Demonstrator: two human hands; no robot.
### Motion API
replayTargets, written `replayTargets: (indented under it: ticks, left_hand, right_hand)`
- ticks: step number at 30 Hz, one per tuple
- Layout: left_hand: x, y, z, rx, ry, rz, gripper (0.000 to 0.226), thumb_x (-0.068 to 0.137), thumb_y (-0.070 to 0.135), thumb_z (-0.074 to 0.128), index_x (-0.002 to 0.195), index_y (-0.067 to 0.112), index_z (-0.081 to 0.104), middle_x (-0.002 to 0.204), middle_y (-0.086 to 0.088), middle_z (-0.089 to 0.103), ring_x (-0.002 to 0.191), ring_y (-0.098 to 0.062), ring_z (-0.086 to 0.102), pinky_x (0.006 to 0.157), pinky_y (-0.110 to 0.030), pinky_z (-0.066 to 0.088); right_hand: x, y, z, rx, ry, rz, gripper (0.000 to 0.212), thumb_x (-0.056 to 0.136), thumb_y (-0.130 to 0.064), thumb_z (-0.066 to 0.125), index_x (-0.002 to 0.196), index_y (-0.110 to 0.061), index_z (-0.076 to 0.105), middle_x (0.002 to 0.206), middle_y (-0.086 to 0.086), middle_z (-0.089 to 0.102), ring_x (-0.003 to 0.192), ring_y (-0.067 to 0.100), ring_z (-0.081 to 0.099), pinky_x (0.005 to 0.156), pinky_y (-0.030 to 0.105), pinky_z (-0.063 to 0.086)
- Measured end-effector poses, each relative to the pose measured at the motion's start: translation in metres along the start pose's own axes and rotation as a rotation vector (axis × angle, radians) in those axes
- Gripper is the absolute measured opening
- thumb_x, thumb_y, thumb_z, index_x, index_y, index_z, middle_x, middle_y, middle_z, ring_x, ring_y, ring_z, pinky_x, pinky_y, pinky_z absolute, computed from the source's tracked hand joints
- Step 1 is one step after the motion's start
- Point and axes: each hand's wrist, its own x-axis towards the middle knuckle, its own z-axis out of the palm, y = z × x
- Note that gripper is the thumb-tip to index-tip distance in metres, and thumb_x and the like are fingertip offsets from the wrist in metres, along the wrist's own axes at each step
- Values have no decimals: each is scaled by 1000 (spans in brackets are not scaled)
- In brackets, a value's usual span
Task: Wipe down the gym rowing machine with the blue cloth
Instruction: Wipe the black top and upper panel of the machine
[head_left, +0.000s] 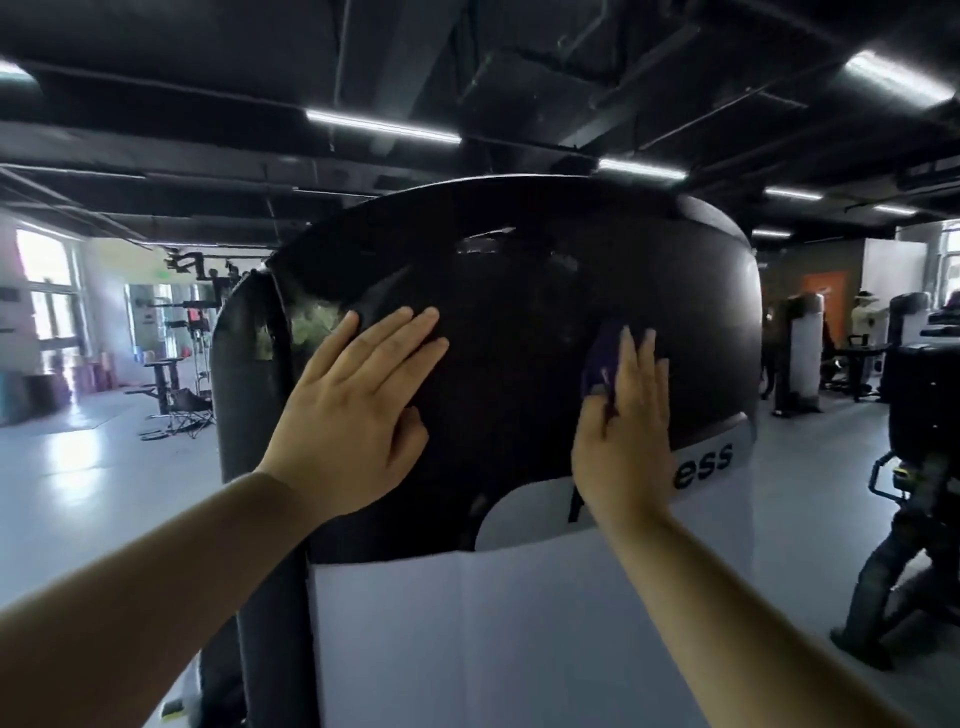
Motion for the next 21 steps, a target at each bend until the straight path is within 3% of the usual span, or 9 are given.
replayTargets:
  ticks: [2, 6, 7, 9, 12, 13, 17, 19, 21]
  left_hand:
    - [7, 1, -2, 21, 25, -67, 58, 85, 27, 44, 140, 11, 51, 155, -7, 36, 144, -22, 30, 122, -41, 13]
    - [25, -9, -11, 27, 52, -182, 61, 85, 32, 44, 142, 10, 46, 157, -9, 33, 144, -25, 29, 121, -39, 12]
    - [28, -12, -13, 29, 44, -190, 61, 86, 33, 43, 143, 10, 45, 157, -9, 32, 144, -24, 29, 121, -36, 10]
    - [30, -16, -16, 21, 36, -193, 60, 88, 33, 42, 143, 9, 45, 156, -9, 33, 144, -23, 29, 121, -29, 6]
    - [26, -19, -17, 6, 45, -179, 60, 89, 32, 42, 144, 8, 42, 155, -9, 35, 143, -21, 29, 121, -25, 7]
    - [23, -21, -17, -2, 51, -172, 61, 89, 32, 42, 145, 7, 41, 155, -9, 35, 143, -22, 29, 121, -26, 9]
    - [12, -28, -16, -39, 112, -108, 77, 85, 43, 49, 147, 3, 31, 157, -14, 28, 144, -23, 29, 121, -31, 16]
    - [15, -26, -18, -27, 139, -37, 92, 79, 53, 56, 149, 2, 25, 159, -15, 21, 147, -21, 23, 121, -35, 17]
    - [29, -15, -16, -19, 151, 43, 97, 78, 58, 59, 151, 6, 21, 160, -11, 18, 149, -21, 21, 121, -40, 19]
  right_hand:
    - [0, -34, 9, 40, -34, 46, 60, 103, -23, 33, 157, -32, 8, 165, -7, -4, 151, 18, -10, 124, 42, 0]
    - [-5, -26, 12, -255, -278, -913, 56, 98, -30, 37, 153, -34, 28, 163, -7, 16, 151, 16, 6, 123, 42, 5]
    - [11, -14, 6, -282, -309, -1023, 55, 98, -30, 39, 152, -34, 31, 162, -9, 20, 151, 14, 9, 123, 42, 7]
    - [42, -4, -7, -202, -202, -838, 54, 99, -30, 38, 152, -35, 28, 162, -12, 18, 150, 11, 7, 123, 45, 8]
    - [69, -35, -11, 81, -82, -103, 57, 102, -29, 34, 155, -35, 14, 165, -11, 2, 151, 13, -7, 124, 46, 3]
    - [66, -53, -7, 36, -103, -80, 58, 102, -33, 32, 156, -35, 10, 165, -9, -4, 151, 16, -11, 124, 46, -1]
    - [40, -90, 8, -159, -422, -811, 59, 97, -45, 15, 155, -35, 19, 164, -14, 0, 149, 8, -15, 121, 37, -13]
    - [43, -90, 5, -63, -550, -879, 58, 97, -36, 17, 155, -31, 23, 163, -17, 7, 149, 0, -9, 122, 31, -9]
    - [46, -93, -2, 199, -568, -731, 54, 98, -25, 26, 152, -27, 32, 160, -15, 25, 148, -2, 11, 123, 26, 9]
